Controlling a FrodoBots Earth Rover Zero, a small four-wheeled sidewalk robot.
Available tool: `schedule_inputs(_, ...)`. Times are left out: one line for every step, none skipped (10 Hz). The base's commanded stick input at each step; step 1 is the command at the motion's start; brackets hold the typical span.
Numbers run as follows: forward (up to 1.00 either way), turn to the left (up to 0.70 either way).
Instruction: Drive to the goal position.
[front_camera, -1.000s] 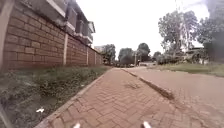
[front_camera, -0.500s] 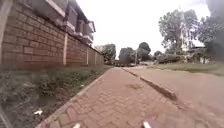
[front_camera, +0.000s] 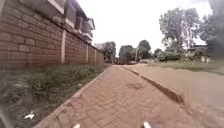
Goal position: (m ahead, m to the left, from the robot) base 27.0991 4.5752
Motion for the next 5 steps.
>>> schedule_inputs(0.50, 0.00)
schedule_inputs(0.50, 0.00)
schedule_inputs(0.50, 0.00)
schedule_inputs(0.50, 0.00)
schedule_inputs(0.50, 0.00)
